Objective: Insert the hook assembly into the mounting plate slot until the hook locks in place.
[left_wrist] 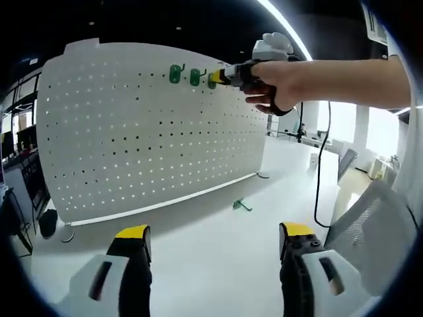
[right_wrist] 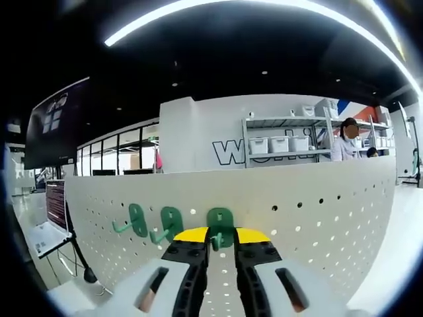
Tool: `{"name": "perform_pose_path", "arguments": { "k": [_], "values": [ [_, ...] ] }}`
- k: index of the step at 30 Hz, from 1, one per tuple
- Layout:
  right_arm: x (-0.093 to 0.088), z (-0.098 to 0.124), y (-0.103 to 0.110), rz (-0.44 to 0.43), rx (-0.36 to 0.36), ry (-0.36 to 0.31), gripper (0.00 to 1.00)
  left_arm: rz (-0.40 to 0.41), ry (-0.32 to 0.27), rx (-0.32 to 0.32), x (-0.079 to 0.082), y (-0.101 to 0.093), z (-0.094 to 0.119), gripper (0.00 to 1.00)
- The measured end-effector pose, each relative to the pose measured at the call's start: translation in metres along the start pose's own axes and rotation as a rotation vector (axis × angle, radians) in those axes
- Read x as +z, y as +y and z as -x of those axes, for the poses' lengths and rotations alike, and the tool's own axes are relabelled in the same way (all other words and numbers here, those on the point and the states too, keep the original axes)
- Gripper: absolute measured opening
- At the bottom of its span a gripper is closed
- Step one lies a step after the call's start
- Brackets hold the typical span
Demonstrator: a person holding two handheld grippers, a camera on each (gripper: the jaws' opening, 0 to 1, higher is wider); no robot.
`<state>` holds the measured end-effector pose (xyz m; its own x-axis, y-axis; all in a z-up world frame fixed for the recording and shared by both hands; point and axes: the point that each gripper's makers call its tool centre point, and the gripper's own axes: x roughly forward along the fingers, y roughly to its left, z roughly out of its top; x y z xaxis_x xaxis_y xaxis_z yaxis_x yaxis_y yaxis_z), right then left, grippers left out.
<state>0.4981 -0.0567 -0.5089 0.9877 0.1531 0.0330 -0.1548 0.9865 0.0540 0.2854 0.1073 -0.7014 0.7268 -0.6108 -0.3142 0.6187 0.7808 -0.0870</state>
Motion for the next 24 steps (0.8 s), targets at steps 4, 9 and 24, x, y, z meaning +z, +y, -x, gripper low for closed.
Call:
{"name": "perform_pose_path", "arguments": {
  "k": [4,9,24],
  "values": [
    [-0.009,0.004,0.005,0.025,0.037,0.027,0.26,0.0,-0.001,0.001,0.0,0.0,0.0,0.82],
    [-0.018,0.008,0.004,0.034,0.067,0.052,0.3,-0.003,-0.002,0.0,0.001,-0.001,0.0,0.82],
    [-0.021,0.028,0.017,-0.048,0.352,0.016,0.32,-0.001,-0.003,-0.001,0.001,-0.002,0.0,0.82]
  ]
}}
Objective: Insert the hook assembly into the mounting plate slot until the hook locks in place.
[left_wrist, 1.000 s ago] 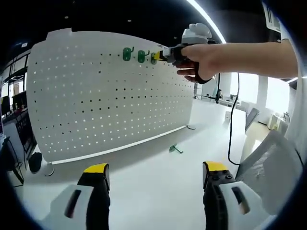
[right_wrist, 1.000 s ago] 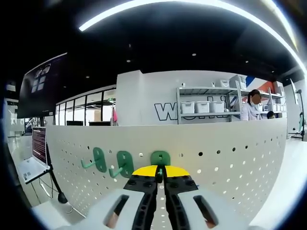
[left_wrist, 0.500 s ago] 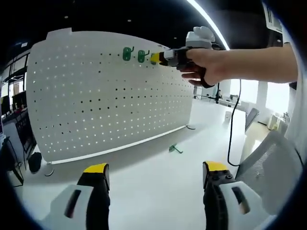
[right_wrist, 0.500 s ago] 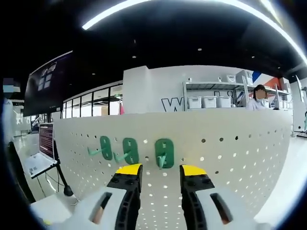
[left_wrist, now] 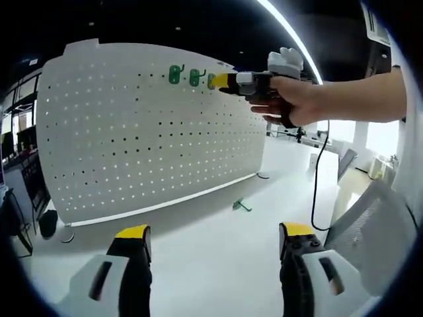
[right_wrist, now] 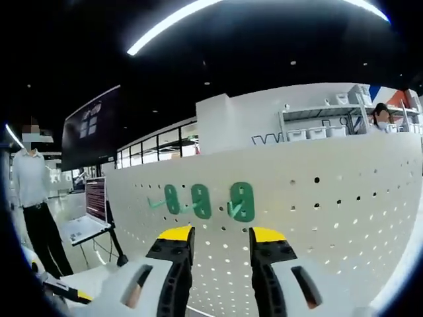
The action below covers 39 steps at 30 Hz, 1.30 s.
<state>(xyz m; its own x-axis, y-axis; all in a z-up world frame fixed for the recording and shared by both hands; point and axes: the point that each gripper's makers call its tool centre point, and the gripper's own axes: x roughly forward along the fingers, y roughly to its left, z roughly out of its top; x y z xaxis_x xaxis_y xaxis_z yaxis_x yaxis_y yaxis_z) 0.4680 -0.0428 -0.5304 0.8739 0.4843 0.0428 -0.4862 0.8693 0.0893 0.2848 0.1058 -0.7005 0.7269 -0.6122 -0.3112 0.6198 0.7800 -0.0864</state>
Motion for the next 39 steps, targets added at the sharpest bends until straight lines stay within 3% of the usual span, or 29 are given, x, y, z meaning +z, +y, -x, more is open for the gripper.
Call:
{"name": "perform_pose_path", "arguments": {
  "k": [5,13,22,39],
  "values": [
    [-0.007,0.007,0.008,-0.009,0.073,0.019,0.34,-0.001,0.0,-0.005,-0.001,-0.001,-0.001,0.82],
    [-0.008,0.012,0.011,0.015,0.109,0.032,0.34,-0.005,0.005,-0.006,-0.001,-0.001,-0.001,0.81],
    [-0.024,0.051,0.021,0.084,0.184,0.059,0.43,-0.006,0.004,-0.012,0.0,-0.003,-0.002,0.81],
    [-0.061,0.112,0.03,0.161,0.204,0.11,0.5,-0.004,-0.019,-0.028,0.008,-0.008,-0.003,0.82]
  ]
}}
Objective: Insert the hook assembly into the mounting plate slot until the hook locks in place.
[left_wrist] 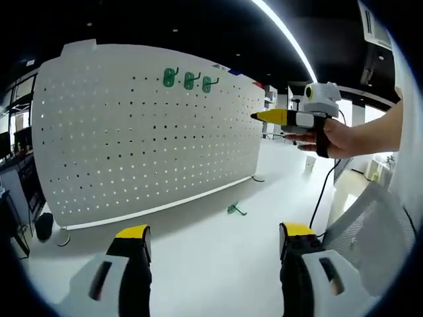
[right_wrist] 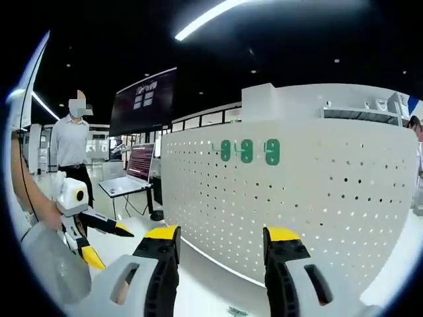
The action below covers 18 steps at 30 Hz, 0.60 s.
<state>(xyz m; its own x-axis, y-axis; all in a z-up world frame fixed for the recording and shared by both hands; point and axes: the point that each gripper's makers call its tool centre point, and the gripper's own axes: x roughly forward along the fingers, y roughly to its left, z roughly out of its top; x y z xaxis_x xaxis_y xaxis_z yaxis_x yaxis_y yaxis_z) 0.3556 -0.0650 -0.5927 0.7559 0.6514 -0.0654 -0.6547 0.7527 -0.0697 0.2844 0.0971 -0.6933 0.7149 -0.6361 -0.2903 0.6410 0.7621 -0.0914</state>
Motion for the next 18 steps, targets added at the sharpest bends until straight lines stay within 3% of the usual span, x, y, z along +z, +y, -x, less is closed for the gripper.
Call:
{"name": "perform_pose_path", "arguments": {
  "k": [7,18],
  "values": [
    [-0.012,0.016,0.005,-0.008,-0.011,0.01,0.53,0.004,-0.005,-0.009,0.0,-0.001,-0.001,0.82],
    [-0.044,0.041,0.008,-0.009,-0.028,0.092,0.55,0.002,0.002,-0.018,0.0,-0.002,0.0,0.83]
  ]
}}
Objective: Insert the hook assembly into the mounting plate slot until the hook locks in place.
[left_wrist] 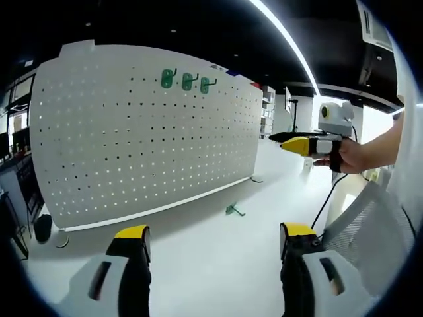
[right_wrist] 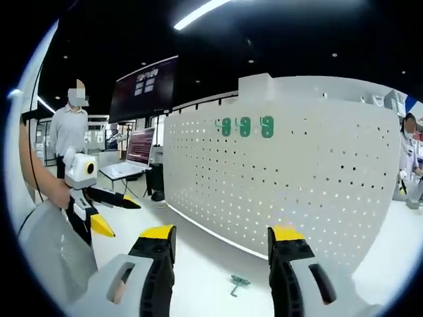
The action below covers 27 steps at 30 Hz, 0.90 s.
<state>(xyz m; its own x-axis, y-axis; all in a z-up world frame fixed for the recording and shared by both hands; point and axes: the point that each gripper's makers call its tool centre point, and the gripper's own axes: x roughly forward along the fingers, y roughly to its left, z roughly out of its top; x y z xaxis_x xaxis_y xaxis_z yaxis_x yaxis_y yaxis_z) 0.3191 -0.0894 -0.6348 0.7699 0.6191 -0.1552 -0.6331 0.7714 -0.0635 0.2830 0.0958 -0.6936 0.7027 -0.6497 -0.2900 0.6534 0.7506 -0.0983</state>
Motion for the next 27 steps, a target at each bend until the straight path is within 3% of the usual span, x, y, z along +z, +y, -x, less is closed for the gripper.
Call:
{"name": "perform_pose_path", "arguments": {
  "k": [27],
  "values": [
    [-0.058,0.033,0.0,-0.049,-0.032,0.169,0.57,0.005,0.012,-0.021,-0.004,-0.003,-0.001,0.83]
  ]
}}
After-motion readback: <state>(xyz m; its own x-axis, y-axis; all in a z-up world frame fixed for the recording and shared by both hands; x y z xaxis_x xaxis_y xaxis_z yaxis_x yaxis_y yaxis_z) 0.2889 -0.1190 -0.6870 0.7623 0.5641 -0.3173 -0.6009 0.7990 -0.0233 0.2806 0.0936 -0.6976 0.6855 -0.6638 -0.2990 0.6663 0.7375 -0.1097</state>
